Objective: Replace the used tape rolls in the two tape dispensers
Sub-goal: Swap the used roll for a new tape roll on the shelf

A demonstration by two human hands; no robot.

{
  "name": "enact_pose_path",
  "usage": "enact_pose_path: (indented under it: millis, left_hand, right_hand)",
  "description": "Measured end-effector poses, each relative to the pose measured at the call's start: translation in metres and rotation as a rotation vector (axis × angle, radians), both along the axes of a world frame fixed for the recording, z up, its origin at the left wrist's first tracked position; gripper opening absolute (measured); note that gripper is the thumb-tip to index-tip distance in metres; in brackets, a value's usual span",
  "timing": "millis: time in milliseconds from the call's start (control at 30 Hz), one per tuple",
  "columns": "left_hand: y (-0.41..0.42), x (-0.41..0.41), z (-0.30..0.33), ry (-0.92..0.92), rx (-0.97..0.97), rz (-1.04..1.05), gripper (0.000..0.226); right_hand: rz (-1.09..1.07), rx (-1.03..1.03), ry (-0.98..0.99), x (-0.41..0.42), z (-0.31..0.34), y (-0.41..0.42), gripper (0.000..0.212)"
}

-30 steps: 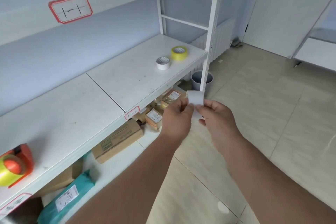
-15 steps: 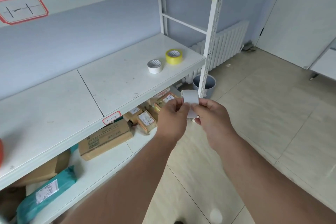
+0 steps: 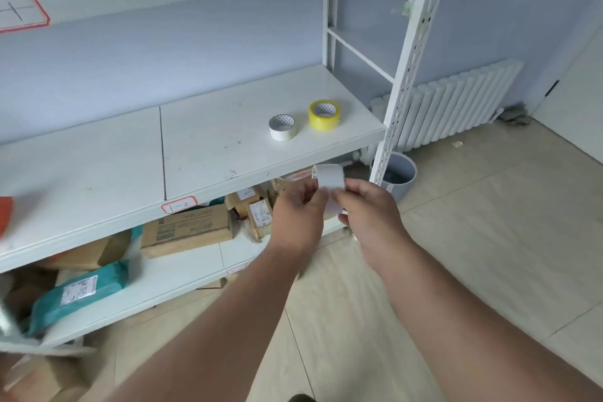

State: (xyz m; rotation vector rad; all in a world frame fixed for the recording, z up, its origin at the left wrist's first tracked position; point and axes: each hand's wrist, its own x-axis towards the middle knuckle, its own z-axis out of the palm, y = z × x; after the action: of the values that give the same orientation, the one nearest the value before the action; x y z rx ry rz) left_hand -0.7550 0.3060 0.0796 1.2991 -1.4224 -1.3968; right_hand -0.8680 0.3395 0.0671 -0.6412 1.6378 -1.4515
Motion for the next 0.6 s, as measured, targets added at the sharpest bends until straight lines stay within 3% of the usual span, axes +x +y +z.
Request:
enact_pose_path:
  millis: [333,600]
  left_hand:
    - [-0.059,-0.038,-0.016,0.016,0.027,0.096,0.019]
    - [-0.105,-0.078,-0.02,0.02,0.033,0.182,0.02]
  right_hand:
    - [0.105,0.03,-0.037,-0.043,-0.013,-0.071,0.013]
    - [0.209,0.024,-0.036,-0.086,-0.013,-0.125,0.028]
